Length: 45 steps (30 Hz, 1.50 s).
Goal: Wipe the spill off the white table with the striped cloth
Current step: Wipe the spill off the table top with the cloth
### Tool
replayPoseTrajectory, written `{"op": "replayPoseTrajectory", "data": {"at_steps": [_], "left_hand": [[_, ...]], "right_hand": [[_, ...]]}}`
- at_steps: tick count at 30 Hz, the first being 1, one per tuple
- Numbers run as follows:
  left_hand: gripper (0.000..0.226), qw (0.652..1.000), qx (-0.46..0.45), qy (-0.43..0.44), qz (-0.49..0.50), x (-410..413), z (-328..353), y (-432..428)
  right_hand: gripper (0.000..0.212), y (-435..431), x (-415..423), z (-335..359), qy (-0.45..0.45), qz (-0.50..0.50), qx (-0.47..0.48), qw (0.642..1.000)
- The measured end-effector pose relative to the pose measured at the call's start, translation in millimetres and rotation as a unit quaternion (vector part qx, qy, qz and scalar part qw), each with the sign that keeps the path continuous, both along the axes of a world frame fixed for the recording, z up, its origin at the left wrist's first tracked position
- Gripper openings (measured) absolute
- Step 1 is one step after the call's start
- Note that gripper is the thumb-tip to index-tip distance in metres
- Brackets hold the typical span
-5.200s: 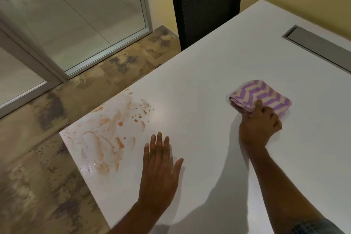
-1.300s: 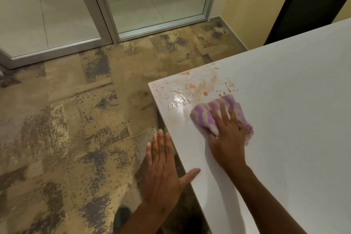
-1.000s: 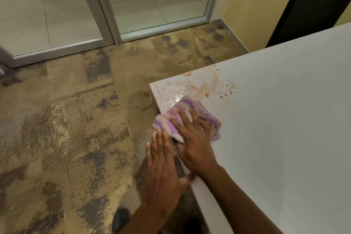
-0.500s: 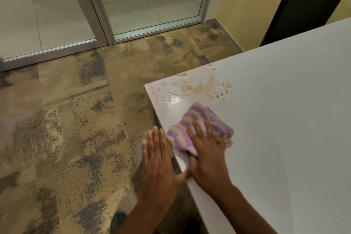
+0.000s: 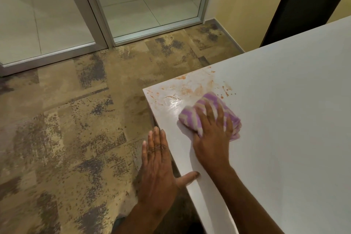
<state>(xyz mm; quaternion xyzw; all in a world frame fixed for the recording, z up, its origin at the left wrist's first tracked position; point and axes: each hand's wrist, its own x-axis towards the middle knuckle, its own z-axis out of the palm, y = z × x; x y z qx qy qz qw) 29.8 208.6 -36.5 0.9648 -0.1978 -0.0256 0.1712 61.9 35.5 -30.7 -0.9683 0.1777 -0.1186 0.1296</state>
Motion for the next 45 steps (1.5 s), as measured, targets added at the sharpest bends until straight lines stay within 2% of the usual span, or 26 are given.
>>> {"op": "replayPoseTrajectory", "data": {"at_steps": [1,3,5,7,9,13,16,19,21,24,25,28,30,31,34,38,40,43,45], "left_hand": [[0.133,1.000,0.000,0.004,0.000,0.5,-0.1,-0.1],[0.129,1.000,0.009,0.014,0.001,-0.2,1.1,-0.1],[0.115,1.000,-0.002,0.012,0.011,-3.3,0.0,-0.1],[0.101,0.999,-0.021,0.014,0.042,-6.5,-0.1,-2.5],[0.111,0.997,-0.008,0.028,0.066,-7.7,0.3,-4.6],[0.137,0.998,0.011,0.028,0.058,-6.4,-1.6,-4.4],[0.137,0.999,0.022,0.010,0.045,-4.2,-1.2,-4.2],[0.137,0.999,0.021,0.007,0.037,-1.1,0.2,-4.0],[0.131,0.999,0.003,0.018,0.046,-0.9,2.1,-5.7],[0.090,0.998,0.002,0.022,0.052,-3.5,2.2,-3.9],[0.084,0.998,0.000,0.023,0.055,-2.9,0.9,-1.9],[0.087,0.996,-0.011,0.048,0.073,2.9,0.4,1.5],[0.085,0.996,0.007,0.021,0.084,8.3,0.3,0.4],[0.087,0.997,0.005,0.003,0.082,10.0,-1.5,-0.1],[0.133,0.997,0.020,-0.004,0.075,13.0,-4.9,-0.3],[0.138,0.995,0.004,-0.019,0.099,11.3,-8.6,-1.8],[0.132,0.994,0.001,-0.023,0.105,9.3,-6.9,-2.5],[0.095,0.994,0.029,-0.030,0.105,6.8,-10.3,-3.1],[0.086,0.988,0.056,-0.010,0.141,7.8,-11.7,-4.9]], "right_hand": [[0.050,1.9,-14.8,0.8,-0.016,0.027,0.009,0.999],[0.055,12.0,-36.5,6.0,-0.005,0.100,0.060,0.993],[0.057,26.1,-40.2,9.6,0.021,0.160,0.109,0.981],[0.054,38.0,-26.8,8.1,0.038,0.194,0.115,0.973],[0.052,46.1,-0.5,8.5,0.045,0.215,0.107,0.970],[0.061,52.7,52.7,16.2,0.039,0.172,0.075,0.981],[0.060,50.7,57.3,18.0,0.039,0.104,0.086,0.990],[0.057,37.1,26.1,15.8,0.002,0.059,0.083,0.995],[0.055,30.3,-0.5,12.6,-0.028,0.079,0.095,0.992],[0.054,38.9,-21.6,5.2,-0.021,0.142,0.112,0.983],[0.052,44.3,-20.5,4.2,-0.010,0.156,0.117,0.981],[0.054,57.8,8.1,9.6,0.012,0.186,0.121,0.975],[0.056,62.1,39.2,13.9,0.025,0.204,0.099,0.974],[0.055,62.5,54.2,14.0,0.033,0.209,0.084,0.974],[0.059,56.6,86.4,14.4,0.039,0.172,0.066,0.982],[0.063,43.3,75.9,14.7,0.019,0.080,0.069,0.994],[0.059,41.3,47.4,11.6,-0.010,0.080,0.078,0.994],[0.053,51.9,12.5,3.0,-0.009,0.144,0.096,0.985],[0.055,62.6,19.4,-0.8,0.003,0.175,0.096,0.980]]}}
